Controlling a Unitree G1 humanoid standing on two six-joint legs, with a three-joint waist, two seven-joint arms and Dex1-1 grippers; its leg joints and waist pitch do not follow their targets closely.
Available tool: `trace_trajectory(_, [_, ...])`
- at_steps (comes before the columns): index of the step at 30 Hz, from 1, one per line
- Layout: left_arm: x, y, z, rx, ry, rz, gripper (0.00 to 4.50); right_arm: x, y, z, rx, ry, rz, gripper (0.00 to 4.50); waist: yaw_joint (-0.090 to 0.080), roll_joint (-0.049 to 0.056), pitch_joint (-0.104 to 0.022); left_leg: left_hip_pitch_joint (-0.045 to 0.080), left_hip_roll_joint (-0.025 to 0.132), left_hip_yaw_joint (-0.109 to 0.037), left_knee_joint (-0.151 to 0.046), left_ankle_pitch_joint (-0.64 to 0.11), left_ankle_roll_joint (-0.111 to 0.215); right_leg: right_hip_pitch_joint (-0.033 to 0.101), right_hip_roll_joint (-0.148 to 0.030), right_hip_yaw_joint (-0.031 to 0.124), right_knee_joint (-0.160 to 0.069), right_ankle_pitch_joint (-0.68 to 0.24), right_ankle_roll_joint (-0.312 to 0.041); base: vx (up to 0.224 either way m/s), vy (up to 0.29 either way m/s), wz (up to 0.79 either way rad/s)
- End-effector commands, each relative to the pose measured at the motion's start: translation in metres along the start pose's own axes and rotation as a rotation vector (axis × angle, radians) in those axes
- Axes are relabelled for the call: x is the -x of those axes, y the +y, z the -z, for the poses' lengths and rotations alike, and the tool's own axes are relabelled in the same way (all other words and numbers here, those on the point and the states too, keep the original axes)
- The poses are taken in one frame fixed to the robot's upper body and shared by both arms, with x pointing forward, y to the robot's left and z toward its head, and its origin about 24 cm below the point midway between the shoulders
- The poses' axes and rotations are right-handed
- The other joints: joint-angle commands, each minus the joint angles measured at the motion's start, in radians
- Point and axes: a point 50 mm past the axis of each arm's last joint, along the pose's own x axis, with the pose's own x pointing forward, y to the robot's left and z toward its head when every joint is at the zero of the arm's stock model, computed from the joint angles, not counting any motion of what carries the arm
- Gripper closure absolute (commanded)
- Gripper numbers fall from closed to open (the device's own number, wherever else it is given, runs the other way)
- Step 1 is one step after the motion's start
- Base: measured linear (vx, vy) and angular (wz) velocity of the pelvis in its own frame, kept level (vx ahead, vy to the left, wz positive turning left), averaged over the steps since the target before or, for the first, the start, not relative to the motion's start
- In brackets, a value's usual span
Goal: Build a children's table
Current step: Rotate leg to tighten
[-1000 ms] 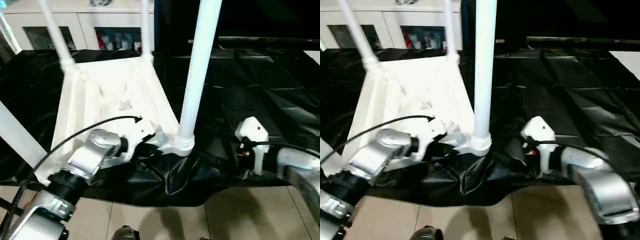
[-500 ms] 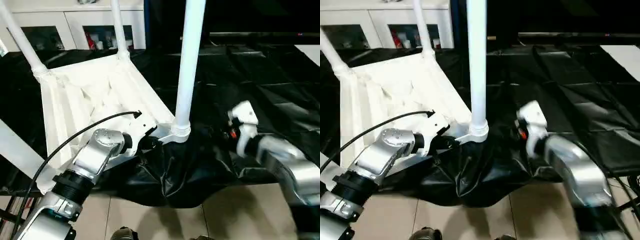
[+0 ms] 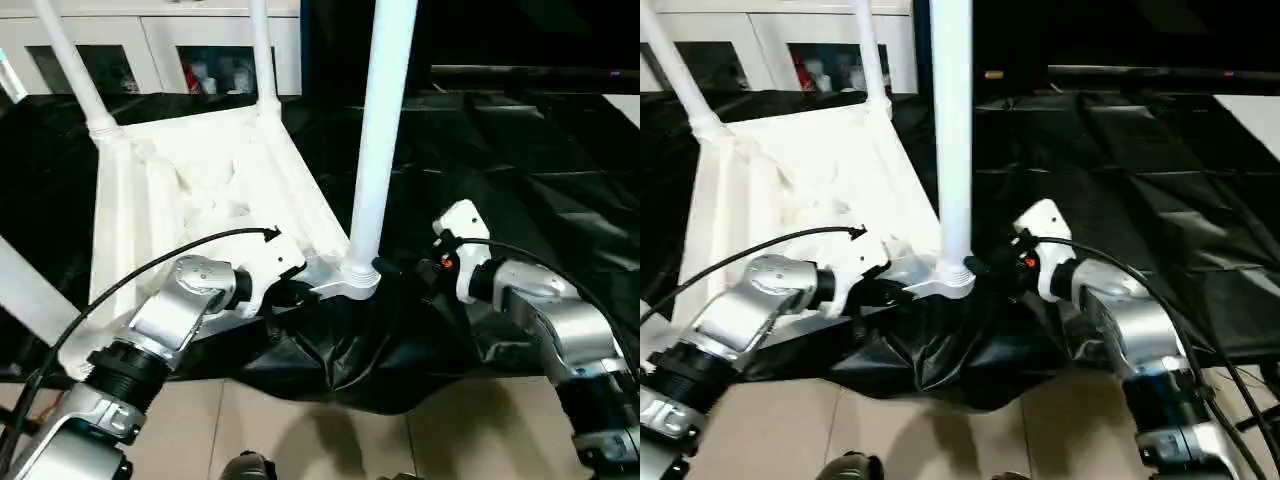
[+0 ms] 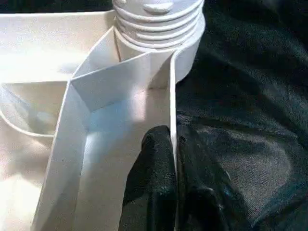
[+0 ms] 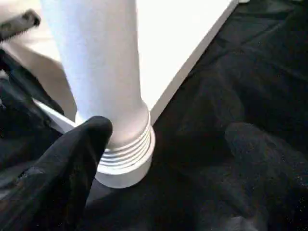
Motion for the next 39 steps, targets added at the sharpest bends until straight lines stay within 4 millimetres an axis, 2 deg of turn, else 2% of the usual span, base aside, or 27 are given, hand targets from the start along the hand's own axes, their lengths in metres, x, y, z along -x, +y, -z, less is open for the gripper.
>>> trace_trajectory(1, [-0.012,-0.010,-0.016,-0.072,-0.045,0.098,4.50,-0.011,0.009,-0.001,0.049,0.016,-0.063,0.03,0.000,-0.012,-0.067,0.020,0.005,0.004,-0.066,-0.245,0.015,0.038,-0.034,0.026,-0.092,-0.211,-0.187,0.000,0.000,0.00])
trace_trajectory(4, [-0.011,-0.008,-0.016,-0.074,-0.044,0.100,4.50,-0.016,0.013,0.000,0.081,0.017,-0.107,0.03,-0.002,-0.016,-0.066,0.021,0.005,0.005,-0.066,-0.257,0.017,0.038,-0.035,0.027,-0.093,-0.208,-0.193,0.000,0.000,0.00])
trace_trajectory(8, [-0.010,-0.006,-0.016,-0.078,-0.038,0.094,4.50,-0.019,0.018,0.000,0.109,0.018,-0.165,0.03,-0.003,-0.015,-0.064,0.022,0.007,0.004,-0.068,-0.271,0.021,0.036,-0.034,0.027,-0.094,-0.214,-0.201,0.000,0.000,0.00])
trace_trajectory(9, [-0.011,-0.005,-0.015,-0.079,-0.039,0.089,4.50,-0.020,0.020,-0.001,0.109,0.012,-0.180,0.03,0.001,-0.015,-0.064,0.027,0.009,0.004,-0.068,-0.275,0.024,0.033,-0.035,0.028,-0.095,-0.213,-0.205,0.000,0.000,0.00])
trace_trajectory(13, [-0.011,-0.004,-0.015,-0.078,-0.042,0.087,4.50,-0.019,0.017,0.000,0.105,0.006,-0.172,0.03,0.011,-0.015,-0.063,0.026,0.011,0.004,-0.071,-0.269,0.020,0.034,-0.034,0.029,-0.092,-0.198,-0.205,0.000,0.000,0.00])
trace_trajectory(20, [-0.012,-0.005,-0.016,-0.080,-0.047,0.100,4.50,-0.025,0.009,0.002,0.071,0.003,-0.111,0.03,0.012,-0.013,-0.061,0.026,0.010,0.005,-0.073,-0.289,0.010,0.032,-0.037,0.030,-0.096,-0.228,-0.203,0.000,0.000,0.00])
trace_trajectory(21, [-0.012,-0.005,-0.015,-0.081,-0.046,0.102,4.50,-0.027,0.009,0.001,0.058,-0.002,-0.111,0.20,0.012,-0.010,-0.062,0.025,0.010,0.003,-0.074,-0.292,0.008,0.033,-0.037,0.029,-0.095,-0.228,-0.205,0.000,0.000,0.00])
trace_trajectory(23, [-0.012,-0.005,-0.015,-0.081,-0.045,0.103,4.50,-0.029,0.008,0.000,0.034,-0.007,-0.108,0.20,0.012,-0.010,-0.061,0.026,0.011,0.003,-0.076,-0.300,0.006,0.032,-0.036,0.030,-0.096,-0.221,-0.205,0.000,0.000,0.00])
trace_trajectory(30, [-0.012,-0.006,-0.015,-0.077,-0.045,0.105,4.50,-0.031,0.011,0.001,-0.040,-0.046,-0.135,0.91,0.013,-0.009,-0.058,0.027,0.012,0.002,-0.080,-0.320,0.002,0.030,-0.036,0.031,-0.099,-0.236,-0.200,0.000,0.000,0.00])
trace_trajectory(31, [-0.012,-0.006,-0.014,-0.077,-0.045,0.106,4.50,-0.031,0.011,0.001,-0.044,-0.048,-0.137,1.05,0.013,-0.005,-0.057,0.027,0.012,0.001,-0.081,-0.321,0.000,0.029,-0.037,0.031,-0.098,-0.238,-0.199,0.000,0.000,0.00])
trace_trajectory(37, [-0.012,-0.007,-0.013,-0.070,-0.045,0.111,4.50,-0.033,0.014,0.009,-0.060,-0.026,-0.147,1.55,0.013,-0.004,-0.055,0.029,0.013,0.001,-0.086,-0.346,-0.010,0.026,-0.037,0.032,-0.104,-0.268,-0.191,0.000,0.000,0.00])
trace_trajectory(38, [-0.012,-0.007,-0.013,-0.070,-0.045,0.111,4.50,-0.033,0.014,0.009,-0.060,-0.026,-0.147,1.55,0.013,-0.005,-0.055,0.029,0.013,0.001,-0.085,-0.343,-0.009,0.027,-0.037,0.032,-0.104,-0.261,-0.191,0.000,0.000,0.00])
trace_trajectory(39, [-0.012,-0.006,-0.013,-0.065,-0.047,0.109,4.50,-0.034,0.015,0.013,-0.069,-0.016,-0.144,1.74,0.012,-0.005,-0.056,0.027,0.013,0.002,-0.087,-0.328,-0.007,0.029,-0.036,0.031,-0.103,-0.238,-0.195,0.000,0.000,0.00])
